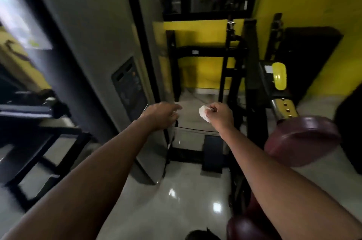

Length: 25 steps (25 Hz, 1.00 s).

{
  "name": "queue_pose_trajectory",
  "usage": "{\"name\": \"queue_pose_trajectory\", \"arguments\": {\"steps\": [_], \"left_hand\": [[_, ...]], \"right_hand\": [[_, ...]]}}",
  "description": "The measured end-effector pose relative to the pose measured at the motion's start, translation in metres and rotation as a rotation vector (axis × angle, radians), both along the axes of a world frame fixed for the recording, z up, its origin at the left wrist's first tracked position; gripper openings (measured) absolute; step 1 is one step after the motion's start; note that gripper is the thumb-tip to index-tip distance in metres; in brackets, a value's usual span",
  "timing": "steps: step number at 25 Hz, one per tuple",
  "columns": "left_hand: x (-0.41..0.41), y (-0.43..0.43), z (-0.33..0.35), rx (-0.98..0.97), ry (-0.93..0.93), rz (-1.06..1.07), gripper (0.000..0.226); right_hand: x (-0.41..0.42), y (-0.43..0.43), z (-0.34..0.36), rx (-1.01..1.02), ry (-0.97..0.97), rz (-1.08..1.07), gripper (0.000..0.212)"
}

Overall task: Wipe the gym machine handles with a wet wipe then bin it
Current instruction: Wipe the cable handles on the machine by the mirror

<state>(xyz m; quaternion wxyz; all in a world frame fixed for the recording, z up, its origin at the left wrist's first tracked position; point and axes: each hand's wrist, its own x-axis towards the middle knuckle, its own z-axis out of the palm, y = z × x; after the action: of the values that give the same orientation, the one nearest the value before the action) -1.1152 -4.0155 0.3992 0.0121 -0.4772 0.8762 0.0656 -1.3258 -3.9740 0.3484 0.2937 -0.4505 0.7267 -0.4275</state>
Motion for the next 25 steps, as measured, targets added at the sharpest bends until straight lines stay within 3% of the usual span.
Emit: {"name": "queue_pose_trajectory", "arguments": {"steps": [7,14,25], "left_hand": [[-0.099,-0.162,-0.022,-0.077,0.014,-0.335,0.04],[-0.203,-0.343,-0.023,-0.076,0.005,-0.437,0.039],[-0.337,-0.548,-0.005,-0.15,-0.041,-0.606,0.038]], "right_hand": [[-0.075,-0.102,-0.029,-0.042,0.006,-0.328,0.015],[-0.151,-0.256,-0.037,0.001,-0.034,-0.389,0.008],[-0.231,-0.41,-0.052,-0.181,-0.121,-0.467,0.016]]}}
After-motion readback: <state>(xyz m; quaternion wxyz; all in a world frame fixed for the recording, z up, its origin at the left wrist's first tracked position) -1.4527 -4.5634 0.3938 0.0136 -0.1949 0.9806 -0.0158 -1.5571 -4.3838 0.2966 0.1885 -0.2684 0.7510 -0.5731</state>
